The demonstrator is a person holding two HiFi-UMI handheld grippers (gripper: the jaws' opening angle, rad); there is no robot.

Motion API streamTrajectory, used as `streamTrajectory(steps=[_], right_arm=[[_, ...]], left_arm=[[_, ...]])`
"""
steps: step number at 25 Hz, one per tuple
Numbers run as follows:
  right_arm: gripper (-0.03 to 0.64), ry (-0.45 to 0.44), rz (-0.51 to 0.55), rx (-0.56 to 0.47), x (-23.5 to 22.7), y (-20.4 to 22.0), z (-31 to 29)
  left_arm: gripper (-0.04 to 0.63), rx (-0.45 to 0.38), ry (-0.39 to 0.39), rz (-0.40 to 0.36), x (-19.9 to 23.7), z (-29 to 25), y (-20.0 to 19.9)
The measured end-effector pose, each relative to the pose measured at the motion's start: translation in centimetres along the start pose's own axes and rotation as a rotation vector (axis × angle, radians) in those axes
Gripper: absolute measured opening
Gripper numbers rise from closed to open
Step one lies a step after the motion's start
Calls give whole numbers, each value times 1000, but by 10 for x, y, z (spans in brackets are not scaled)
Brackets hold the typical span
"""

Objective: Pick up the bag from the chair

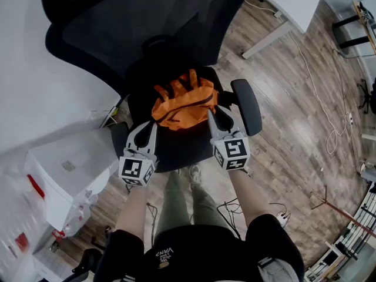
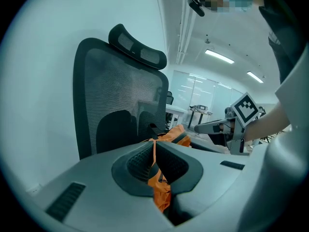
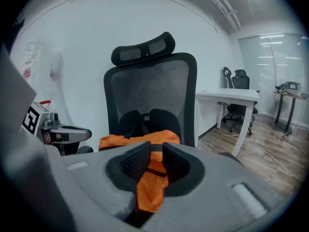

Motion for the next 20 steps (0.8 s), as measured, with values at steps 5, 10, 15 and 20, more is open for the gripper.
streamTrajectory(steps=[5,10,15,20], right_arm=[[96,-4,6,33,-4,9,-7],[178,-12,8,65,-7,17,-14],[234,-24,9,97,-8,26,-20],[265,-31,16,129,-13,33,-28]], left_arm=[[45,33,-4,37,3,-8,11],[148,54,-18,82,6,-13,20],[206,102,-10,101,4,-17,32],[259,167,-14,105,4,-27,48]])
Point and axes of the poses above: the fingertips, and each gripper's own axes: z backward along the fingers, x to its left, y out of its underside, the point moved 6 cm from there along z, backward along the fingers, and after that the axes turned 11 degrees about -y, right-handed, at the moved point
